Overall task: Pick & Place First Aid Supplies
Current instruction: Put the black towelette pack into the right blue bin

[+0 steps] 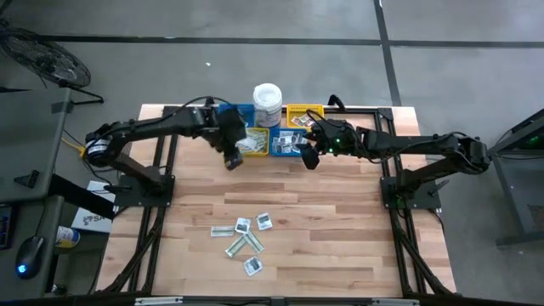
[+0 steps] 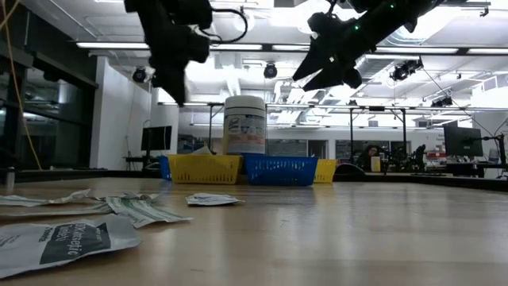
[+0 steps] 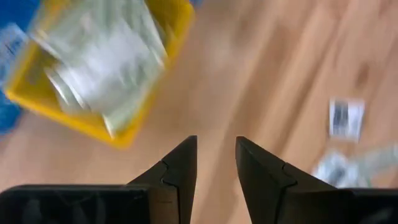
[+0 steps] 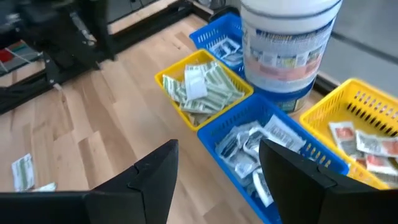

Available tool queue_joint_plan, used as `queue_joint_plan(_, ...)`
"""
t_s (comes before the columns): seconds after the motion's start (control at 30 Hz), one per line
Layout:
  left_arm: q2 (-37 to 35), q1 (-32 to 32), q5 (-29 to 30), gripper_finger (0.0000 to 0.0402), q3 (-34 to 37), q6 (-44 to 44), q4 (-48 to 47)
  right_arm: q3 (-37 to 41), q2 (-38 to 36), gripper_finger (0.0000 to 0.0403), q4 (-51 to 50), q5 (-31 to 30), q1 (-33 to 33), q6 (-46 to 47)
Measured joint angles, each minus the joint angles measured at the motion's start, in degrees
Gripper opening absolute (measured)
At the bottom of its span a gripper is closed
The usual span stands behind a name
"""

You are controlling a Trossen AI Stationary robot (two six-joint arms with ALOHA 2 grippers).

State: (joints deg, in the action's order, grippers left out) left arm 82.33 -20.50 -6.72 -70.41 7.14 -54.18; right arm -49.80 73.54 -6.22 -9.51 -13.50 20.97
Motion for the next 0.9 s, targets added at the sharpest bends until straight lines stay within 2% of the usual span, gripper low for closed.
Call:
queue_joint_plan(0.1, -0.8, 2.7, 0.0, 0.0111, 0.1, -0.9, -5.7, 0.0, 0.0, 0.0218, -2.0, 1.2, 0.0, 1.6)
queue_joint_plan(0.27, -2.1, 7.5, 0.1, 0.0111, 0.3, -0.6, -9.9, 0.0, 0.0, 0.0218, -6.7, 3.8, 0.0, 5.6)
queue_joint_plan(0.4, -5.4, 11.7, 0.0, 0.0111, 4.8, 1.7, -7.6, 0.0, 0.0, 0.0218, -11.8, 5.6, 1.2, 7.7)
queue_joint_plan(0.57, -11.5, 16.7, -0.2, 0.0111, 13.5, 9.6, -3.7, 0.0, 0.0, 0.0218, -15.4, 6.3, 5.5, 11.1)
queue_joint_plan(0.77, -18.3, 23.8, 0.5, 0.0111, 22.4, 21.0, 3.6, 0.0, 0.0, 0.0218, -15.3, 0.6, 13.1, 18.3)
queue_joint_plan(0.9, -20.2, 28.5, 2.7, 0.0111, 25.6, 26.0, 7.3, 0.0, 0.9, 0.0218, -12.3, -1.6, 18.1, 21.0)
